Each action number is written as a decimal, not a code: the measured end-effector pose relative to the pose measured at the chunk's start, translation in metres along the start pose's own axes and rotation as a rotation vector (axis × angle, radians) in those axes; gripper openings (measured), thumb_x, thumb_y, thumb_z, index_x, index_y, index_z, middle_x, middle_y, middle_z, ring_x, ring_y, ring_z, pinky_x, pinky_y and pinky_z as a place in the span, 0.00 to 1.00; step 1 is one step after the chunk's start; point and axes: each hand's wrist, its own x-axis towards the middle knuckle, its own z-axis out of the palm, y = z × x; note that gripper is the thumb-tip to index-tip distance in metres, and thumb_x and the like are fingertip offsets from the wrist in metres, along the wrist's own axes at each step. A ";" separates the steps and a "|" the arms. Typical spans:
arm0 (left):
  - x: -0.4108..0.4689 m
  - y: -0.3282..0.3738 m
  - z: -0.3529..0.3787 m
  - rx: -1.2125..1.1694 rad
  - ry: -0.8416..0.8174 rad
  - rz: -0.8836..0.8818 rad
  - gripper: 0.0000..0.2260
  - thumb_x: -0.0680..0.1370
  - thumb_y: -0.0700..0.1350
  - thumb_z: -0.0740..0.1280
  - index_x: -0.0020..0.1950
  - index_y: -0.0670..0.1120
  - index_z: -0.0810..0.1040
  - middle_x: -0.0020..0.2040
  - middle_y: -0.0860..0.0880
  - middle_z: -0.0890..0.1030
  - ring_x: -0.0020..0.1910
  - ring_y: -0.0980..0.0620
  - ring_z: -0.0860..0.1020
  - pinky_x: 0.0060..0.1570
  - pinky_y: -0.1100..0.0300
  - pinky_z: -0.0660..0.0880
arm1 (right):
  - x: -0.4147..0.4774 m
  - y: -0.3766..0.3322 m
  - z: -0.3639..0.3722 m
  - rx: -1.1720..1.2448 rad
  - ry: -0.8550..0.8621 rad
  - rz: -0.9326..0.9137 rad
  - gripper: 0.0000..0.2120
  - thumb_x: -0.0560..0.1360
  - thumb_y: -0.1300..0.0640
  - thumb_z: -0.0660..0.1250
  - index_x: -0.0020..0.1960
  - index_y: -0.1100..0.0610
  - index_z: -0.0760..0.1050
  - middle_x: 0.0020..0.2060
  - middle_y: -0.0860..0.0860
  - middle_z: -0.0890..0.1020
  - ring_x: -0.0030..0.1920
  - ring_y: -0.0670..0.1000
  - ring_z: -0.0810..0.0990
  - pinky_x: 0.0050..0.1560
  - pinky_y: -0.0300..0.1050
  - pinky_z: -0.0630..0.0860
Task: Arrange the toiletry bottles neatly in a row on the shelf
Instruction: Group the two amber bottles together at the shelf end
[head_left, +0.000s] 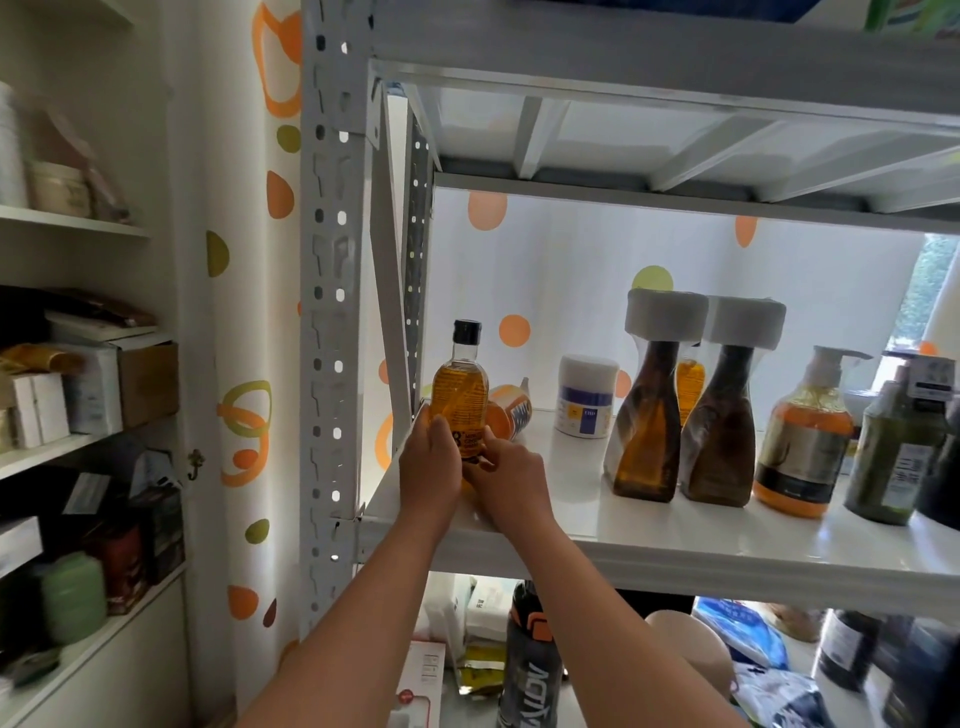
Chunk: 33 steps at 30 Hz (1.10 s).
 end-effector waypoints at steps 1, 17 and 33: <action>0.000 -0.001 0.000 0.006 -0.004 -0.007 0.19 0.83 0.50 0.47 0.68 0.47 0.69 0.62 0.46 0.77 0.60 0.47 0.75 0.59 0.56 0.69 | 0.000 -0.001 0.000 0.017 -0.003 -0.003 0.22 0.76 0.52 0.66 0.68 0.54 0.71 0.57 0.54 0.82 0.56 0.53 0.81 0.57 0.42 0.74; -0.039 0.012 0.033 0.010 0.103 0.566 0.13 0.78 0.45 0.54 0.52 0.43 0.76 0.49 0.47 0.80 0.48 0.54 0.77 0.52 0.64 0.74 | -0.014 0.004 -0.028 0.124 0.285 -0.046 0.12 0.76 0.54 0.67 0.57 0.58 0.79 0.49 0.52 0.84 0.45 0.46 0.81 0.37 0.18 0.67; -0.002 0.177 0.142 0.244 -0.040 0.636 0.13 0.80 0.48 0.55 0.52 0.46 0.78 0.53 0.51 0.79 0.53 0.51 0.75 0.54 0.63 0.71 | 0.032 0.020 -0.227 0.060 0.657 -0.257 0.08 0.75 0.59 0.66 0.52 0.58 0.81 0.46 0.51 0.85 0.44 0.49 0.83 0.52 0.37 0.78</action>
